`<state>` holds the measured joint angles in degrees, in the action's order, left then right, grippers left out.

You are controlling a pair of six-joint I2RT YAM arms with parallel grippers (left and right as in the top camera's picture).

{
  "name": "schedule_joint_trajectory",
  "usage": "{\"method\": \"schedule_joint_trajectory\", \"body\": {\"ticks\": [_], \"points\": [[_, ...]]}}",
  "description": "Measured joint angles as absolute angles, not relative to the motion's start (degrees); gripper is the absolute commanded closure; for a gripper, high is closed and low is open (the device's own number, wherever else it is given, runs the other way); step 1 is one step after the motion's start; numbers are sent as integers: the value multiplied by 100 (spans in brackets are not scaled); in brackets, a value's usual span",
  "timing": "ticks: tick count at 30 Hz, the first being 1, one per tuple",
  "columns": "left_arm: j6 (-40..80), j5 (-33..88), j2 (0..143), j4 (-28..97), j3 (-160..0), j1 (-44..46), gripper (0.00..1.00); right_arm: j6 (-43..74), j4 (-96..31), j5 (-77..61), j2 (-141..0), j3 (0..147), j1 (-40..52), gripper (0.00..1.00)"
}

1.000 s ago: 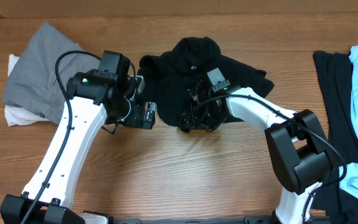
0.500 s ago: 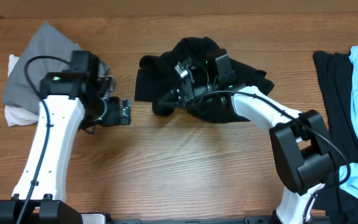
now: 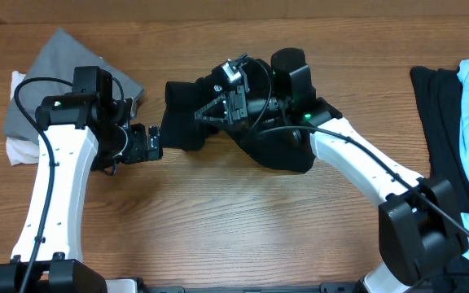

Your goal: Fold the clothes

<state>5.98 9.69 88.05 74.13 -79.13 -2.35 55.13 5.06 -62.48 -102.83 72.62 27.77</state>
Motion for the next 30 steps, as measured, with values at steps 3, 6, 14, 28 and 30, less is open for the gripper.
{"method": "schedule_joint_trajectory", "body": {"ticks": [3,6,14,28,30], "points": [[598,1057,8805,7395,-7913,-235,0,5245,-386,-5380,-10283,7269,2856,96],[598,1135,8805,7369,-7913,-235,0,5247,-1347,-4292,-10283,7264,3006,96],[596,1328,8805,7172,-7913,-233,0,4945,-1920,-2563,-10283,7262,3505,96],[548,1487,8805,7205,-7913,-132,0,3765,-3435,-1319,-10283,7437,3262,46],[523,1503,8805,7207,-7913,-132,0,3494,-3911,-1079,-10283,7454,2939,46]]}}
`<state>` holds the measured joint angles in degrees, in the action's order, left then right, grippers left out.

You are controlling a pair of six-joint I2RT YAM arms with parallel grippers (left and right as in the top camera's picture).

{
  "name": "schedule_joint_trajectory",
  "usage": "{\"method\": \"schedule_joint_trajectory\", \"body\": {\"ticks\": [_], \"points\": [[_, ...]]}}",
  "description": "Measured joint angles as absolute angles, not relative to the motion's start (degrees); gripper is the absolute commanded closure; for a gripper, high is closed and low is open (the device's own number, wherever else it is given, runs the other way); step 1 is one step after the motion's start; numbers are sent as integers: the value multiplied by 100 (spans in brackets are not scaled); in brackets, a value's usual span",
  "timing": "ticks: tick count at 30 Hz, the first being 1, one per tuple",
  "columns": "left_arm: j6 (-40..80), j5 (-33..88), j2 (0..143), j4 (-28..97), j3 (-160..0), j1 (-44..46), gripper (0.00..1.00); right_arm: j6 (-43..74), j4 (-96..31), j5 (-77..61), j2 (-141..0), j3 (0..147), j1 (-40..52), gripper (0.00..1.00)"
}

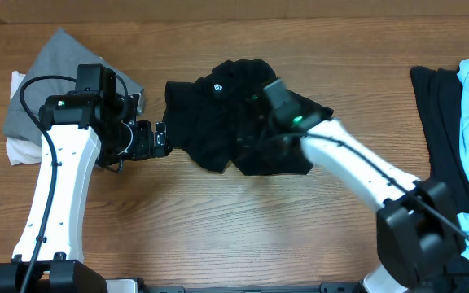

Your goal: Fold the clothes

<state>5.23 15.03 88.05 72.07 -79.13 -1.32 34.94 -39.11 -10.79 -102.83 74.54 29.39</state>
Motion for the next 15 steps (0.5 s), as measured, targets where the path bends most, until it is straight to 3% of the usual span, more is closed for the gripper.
{"method": "schedule_joint_trajectory", "body": {"ticks": [7,9,15], "points": [[423,1503,8805,7196,-7913,-132,0,3114,-5251,-790,-10283,7498,816,62],[423,1505,8805,7179,-7913,-132,0,3002,-5312,-930,-10283,7474,429,62],[405,1505,8805,7065,-7913,-132,0,2773,-4974,-1551,-10283,6648,97,62]]}}
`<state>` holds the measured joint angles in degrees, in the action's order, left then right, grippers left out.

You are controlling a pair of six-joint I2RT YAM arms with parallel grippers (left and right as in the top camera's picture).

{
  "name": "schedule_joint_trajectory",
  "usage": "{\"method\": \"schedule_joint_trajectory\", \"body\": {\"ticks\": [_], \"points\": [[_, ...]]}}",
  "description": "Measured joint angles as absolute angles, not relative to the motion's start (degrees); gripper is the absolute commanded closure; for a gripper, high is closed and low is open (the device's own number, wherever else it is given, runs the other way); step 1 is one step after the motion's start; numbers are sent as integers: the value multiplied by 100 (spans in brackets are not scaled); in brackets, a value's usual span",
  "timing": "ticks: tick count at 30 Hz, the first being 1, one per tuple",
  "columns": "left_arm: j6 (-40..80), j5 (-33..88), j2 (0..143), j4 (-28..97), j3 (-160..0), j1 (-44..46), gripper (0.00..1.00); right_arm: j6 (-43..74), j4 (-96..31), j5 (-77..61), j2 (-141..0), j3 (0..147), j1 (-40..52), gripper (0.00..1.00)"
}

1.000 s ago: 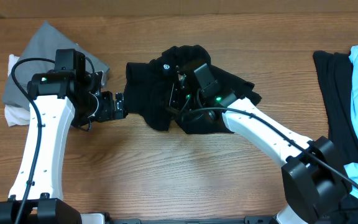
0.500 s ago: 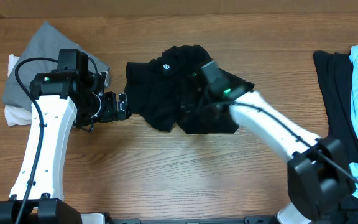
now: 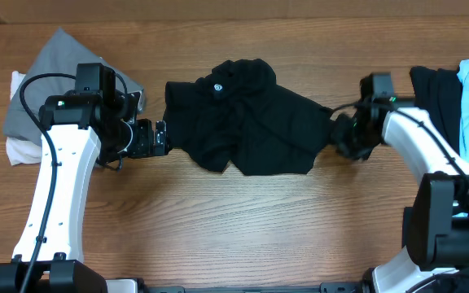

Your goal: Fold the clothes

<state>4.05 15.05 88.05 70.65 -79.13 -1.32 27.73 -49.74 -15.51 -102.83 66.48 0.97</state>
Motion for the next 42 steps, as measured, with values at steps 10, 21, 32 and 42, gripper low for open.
{"method": "schedule_joint_trajectory", "body": {"ticks": [10,21,32,42], "points": [[405,1505,8805,7065,-7913,-132,0,3304,-3505,-2517,-10269,5559,661,51],[403,1516,8805,7170,-7913,-132,0,3535,-4141,-2611,-10237,5559,908,96],[403,1551,8805,7091,-7913,-132,0,1911,-7850,-816,-9588,10162,-517,91],[403,1549,8805,7091,-7913,-132,0,1691,-7992,-285,-9651,10403,-882,24]]}}
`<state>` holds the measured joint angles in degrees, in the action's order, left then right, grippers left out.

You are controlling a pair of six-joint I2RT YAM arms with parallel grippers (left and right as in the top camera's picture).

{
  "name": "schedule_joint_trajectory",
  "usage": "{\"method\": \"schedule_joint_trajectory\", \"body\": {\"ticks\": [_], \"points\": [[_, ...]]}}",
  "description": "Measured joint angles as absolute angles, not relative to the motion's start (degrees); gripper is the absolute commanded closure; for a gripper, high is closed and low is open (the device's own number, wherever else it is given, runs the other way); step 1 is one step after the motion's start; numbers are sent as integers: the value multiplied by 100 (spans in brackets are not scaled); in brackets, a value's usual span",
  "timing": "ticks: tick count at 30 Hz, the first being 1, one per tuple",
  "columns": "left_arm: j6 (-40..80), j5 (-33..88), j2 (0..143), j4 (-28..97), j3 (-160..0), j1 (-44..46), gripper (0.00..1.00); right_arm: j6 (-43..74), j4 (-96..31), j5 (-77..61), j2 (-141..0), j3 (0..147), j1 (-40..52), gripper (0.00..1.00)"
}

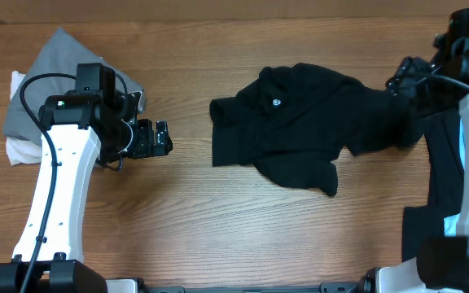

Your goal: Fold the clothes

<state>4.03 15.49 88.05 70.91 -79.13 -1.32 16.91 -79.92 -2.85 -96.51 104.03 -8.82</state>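
A crumpled black garment [300, 130] with a small white logo lies across the middle and right of the wooden table. Its right end is stretched up toward my right gripper [399, 81], which is at the far right and shut on that end. My left gripper [164, 137] sits low at the left, open and empty, about a hand's width left of the garment's left edge.
Folded grey clothes [63, 69] with a white cloth [16, 150] under them lie at the back left, behind my left arm. Another black garment [434, 179] and a bit of light blue fabric lie along the right edge, under my right arm.
My right gripper has moved up and to the right, and the black garment has shifted right with it. The garment's left edge has come away from my left gripper, which stays in place.
My right gripper was over the bunched black garment in the middle while my left gripper sat at its left edge. Then the right arm was at the garment's right side, then at its right end. Now the garment lies further right, clear of the left gripper.
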Motion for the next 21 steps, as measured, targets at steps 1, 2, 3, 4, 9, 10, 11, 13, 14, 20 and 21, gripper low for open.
{"method": "schedule_joint_trajectory", "body": {"ticks": [1,2,3,4,9,10,11,13,14,20,21], "points": [[403,1551,8805,7094,-7913,-132,0,1669,-8077,-298,-9719,10335,-875,26],[403,1549,8805,7094,-7913,-132,0,1660,-8167,-327,-9778,10248,-869,28],[403,1549,8805,7091,-7913,-132,0,1651,-8235,-368,-9821,10132,-860,30],[403,1549,8805,7091,-7913,-132,0,1638,-8252,-401,-9850,9981,-847,31],[403,1559,8805,7070,-7913,-132,0,1603,-7758,-661,-9863,8656,-679,39],[403,1566,8805,7067,-7913,-132,0,1579,-7612,-794,-9872,8366,-648,39],[403,1568,8805,7070,-7913,-132,0,1527,-7459,-943,-9883,8066,-615,38],[403,1566,8805,7067,-7913,-132,0,1479,-7124,-1297,-9898,7432,-548,30],[403,1566,8805,7070,-7913,-132,0,1468,-6973,-1472,-9900,7146,-515,24],[403,1568,8805,7063,-7913,-132,0,1428,-5728,-2541,-9902,5714,-110,30],[403,1568,8805,7067,-7913,-132,0,1535,-5325,-2727,-9902,5496,8,50]]}}
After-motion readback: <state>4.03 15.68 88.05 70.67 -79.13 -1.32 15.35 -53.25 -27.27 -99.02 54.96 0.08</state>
